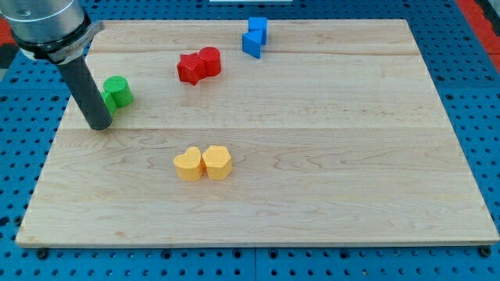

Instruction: Place the blue triangle to the bottom of the yellow hexagon

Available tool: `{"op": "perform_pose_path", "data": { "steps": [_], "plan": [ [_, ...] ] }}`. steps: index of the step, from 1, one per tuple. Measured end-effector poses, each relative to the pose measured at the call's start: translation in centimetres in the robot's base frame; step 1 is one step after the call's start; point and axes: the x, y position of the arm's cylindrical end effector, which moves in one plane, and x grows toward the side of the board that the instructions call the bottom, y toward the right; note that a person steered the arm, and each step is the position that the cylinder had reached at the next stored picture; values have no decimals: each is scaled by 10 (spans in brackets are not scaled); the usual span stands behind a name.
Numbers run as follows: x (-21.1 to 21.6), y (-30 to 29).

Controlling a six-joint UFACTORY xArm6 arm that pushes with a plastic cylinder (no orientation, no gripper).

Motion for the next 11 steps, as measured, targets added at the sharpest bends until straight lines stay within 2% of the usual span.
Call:
{"op": "perform_pose_path", "data": {
  "steps": [4,6,8,9,10,11],
  "plan": [
    [12,20],
    [-13,133],
    [-74,259],
    [-119,310],
    [-178,325],
    [-224,294]
  ]
}}
